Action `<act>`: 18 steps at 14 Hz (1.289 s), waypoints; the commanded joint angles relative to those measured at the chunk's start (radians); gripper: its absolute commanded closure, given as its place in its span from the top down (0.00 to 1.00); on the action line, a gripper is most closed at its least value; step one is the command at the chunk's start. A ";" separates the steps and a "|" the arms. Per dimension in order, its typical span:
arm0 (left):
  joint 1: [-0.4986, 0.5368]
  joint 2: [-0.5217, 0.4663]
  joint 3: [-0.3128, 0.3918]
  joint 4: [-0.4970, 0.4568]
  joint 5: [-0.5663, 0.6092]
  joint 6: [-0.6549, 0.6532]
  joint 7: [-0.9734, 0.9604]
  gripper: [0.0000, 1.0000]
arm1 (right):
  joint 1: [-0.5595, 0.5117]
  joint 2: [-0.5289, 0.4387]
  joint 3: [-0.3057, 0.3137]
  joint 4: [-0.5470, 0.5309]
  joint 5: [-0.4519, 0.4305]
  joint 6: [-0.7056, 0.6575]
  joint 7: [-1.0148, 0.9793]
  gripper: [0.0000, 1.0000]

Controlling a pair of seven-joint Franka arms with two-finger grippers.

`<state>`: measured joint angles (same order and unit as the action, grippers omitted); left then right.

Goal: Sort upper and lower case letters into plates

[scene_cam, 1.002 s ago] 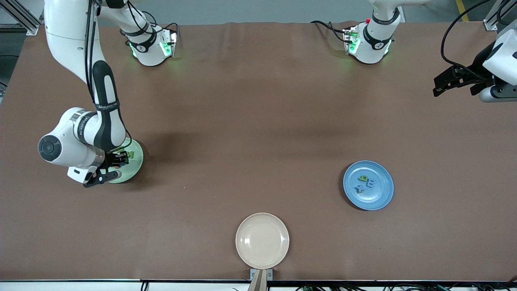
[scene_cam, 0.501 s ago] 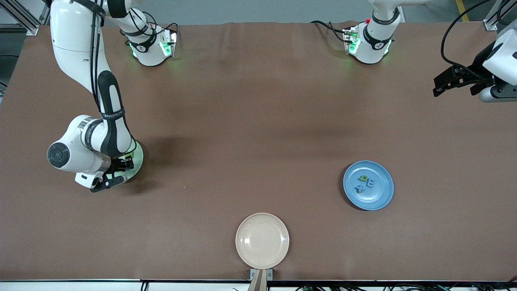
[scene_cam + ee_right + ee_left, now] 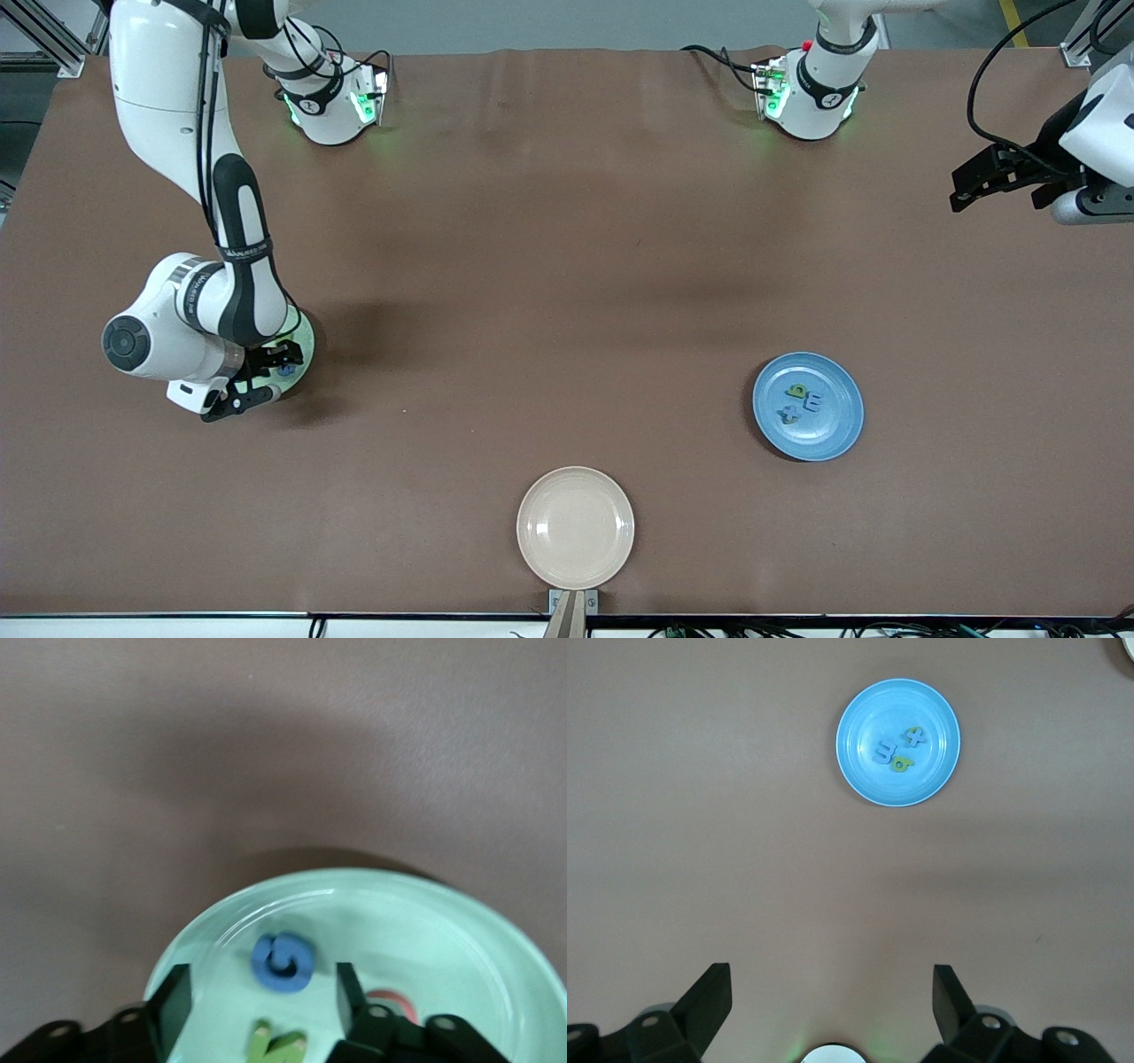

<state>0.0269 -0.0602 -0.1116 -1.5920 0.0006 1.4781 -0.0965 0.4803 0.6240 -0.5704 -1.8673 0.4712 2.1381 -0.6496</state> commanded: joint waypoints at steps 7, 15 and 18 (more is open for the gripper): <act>0.004 -0.006 -0.002 0.000 -0.001 0.007 0.021 1.00 | -0.016 -0.442 0.046 -0.020 -0.331 -0.410 0.476 0.99; 0.004 -0.006 0.000 0.000 0.002 0.007 0.021 1.00 | -0.544 -0.717 0.671 -0.015 -0.447 -0.514 0.686 1.00; 0.004 -0.007 0.000 0.001 0.003 0.007 0.021 1.00 | -0.589 -0.744 0.704 0.054 -0.447 -0.517 0.688 1.00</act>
<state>0.0269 -0.0601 -0.1116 -1.5932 0.0006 1.4785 -0.0965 -0.0689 -0.0929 0.1037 -1.8357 0.0402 1.6215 0.0245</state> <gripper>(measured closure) 0.000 0.000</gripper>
